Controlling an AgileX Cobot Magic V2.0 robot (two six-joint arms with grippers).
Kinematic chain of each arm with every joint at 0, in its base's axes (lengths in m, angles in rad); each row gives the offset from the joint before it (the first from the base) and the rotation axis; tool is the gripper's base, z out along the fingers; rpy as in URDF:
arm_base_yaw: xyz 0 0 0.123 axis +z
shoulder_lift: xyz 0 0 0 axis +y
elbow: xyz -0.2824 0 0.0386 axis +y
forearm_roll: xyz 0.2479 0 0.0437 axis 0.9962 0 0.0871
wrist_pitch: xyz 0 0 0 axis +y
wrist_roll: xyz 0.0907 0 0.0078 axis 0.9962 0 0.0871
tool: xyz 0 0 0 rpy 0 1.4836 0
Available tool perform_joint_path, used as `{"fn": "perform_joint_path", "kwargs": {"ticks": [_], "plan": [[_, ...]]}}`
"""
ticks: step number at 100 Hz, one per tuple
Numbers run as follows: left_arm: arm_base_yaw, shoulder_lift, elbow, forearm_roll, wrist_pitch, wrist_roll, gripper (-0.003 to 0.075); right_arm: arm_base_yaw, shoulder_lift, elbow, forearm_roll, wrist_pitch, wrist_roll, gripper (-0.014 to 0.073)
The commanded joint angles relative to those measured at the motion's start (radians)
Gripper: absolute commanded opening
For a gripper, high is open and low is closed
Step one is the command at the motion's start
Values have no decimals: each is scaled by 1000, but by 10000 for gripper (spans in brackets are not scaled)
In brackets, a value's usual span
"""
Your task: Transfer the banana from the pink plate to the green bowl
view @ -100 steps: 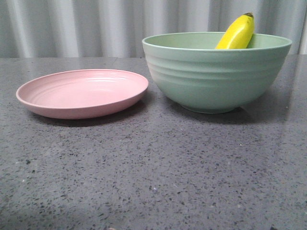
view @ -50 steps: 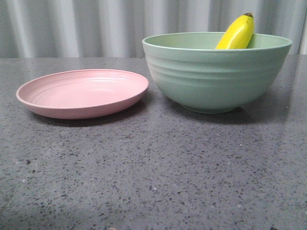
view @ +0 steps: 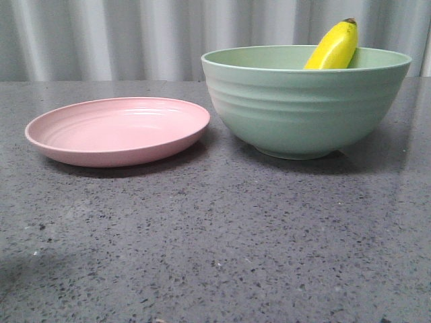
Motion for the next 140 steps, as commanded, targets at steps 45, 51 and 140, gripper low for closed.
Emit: {"fn": "perform_joint_path", "kwargs": {"ticks": [45, 51, 140], "plan": [[511, -78, 56, -10, -347, -7, -20, -4, 8, -26, -7, -71, -5, -22], [556, -111, 56, -10, -333, -7, -20, -4, 8, -26, -7, -71, -5, -22], [793, -537, 57, -10, 480, -7, -20, -4, 8, -26, -7, -71, -5, -22]]}}
